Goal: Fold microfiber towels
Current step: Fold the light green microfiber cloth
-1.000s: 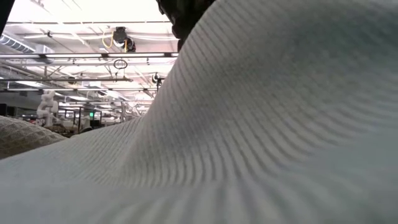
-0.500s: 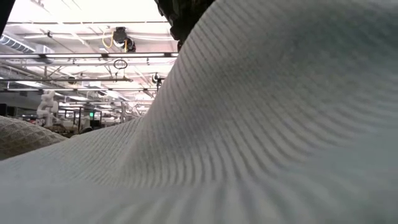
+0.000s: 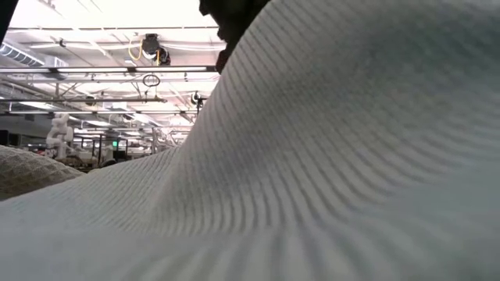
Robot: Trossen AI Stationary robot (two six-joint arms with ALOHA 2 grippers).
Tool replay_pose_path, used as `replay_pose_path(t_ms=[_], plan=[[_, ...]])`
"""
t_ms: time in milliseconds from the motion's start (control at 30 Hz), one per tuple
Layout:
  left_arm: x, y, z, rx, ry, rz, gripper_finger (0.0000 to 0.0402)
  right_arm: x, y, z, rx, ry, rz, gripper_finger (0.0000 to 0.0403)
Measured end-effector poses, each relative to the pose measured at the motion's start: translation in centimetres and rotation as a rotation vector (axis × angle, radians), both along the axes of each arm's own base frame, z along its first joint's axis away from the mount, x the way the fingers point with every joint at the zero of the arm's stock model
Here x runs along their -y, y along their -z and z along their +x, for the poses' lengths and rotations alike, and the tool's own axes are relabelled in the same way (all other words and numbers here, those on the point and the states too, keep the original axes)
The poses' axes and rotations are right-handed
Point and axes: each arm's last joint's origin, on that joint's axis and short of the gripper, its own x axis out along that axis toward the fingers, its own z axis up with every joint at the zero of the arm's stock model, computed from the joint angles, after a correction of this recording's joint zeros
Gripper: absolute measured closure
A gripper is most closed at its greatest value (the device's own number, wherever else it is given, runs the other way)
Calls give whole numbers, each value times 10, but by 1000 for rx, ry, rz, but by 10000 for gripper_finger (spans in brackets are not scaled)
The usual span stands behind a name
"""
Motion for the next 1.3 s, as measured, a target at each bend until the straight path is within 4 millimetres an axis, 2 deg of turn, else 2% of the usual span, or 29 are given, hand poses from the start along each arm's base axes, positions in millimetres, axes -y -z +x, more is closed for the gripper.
replay_pose_path(t_ms=[200,400,533,700,800,867,967,1067,1233,1300], plan=[[4,-4,4,47,-95,-162,331,-15,-19,-24,-69,159,-105,397],[4,-5,4,49,-156,-232,243,-29,-35,-42,-36,242,-203,397],[4,-21,0,112,-135,-233,195,-33,-42,-52,-23,261,-228,397],[-2,-57,-11,285,-141,-65,159,-36,-45,-62,-36,288,-242,397],[-8,-80,-7,477,-123,88,136,-37,-48,-66,-36,305,-213,397],[-14,-87,-3,552,-92,169,117,-39,-49,-67,-34,298,-205,397],[-30,-79,11,591,-36,195,91,-42,-47,-71,-48,245,-220,397],[-57,-69,23,609,-25,225,83,-48,-48,-75,-36,191,-255,397],[-108,-64,32,673,-44,209,115,-58,-46,-80,-15,58,-363,397],[-125,-48,38,644,-18,197,134,-62,-44,-81,-17,16,-421,397]])
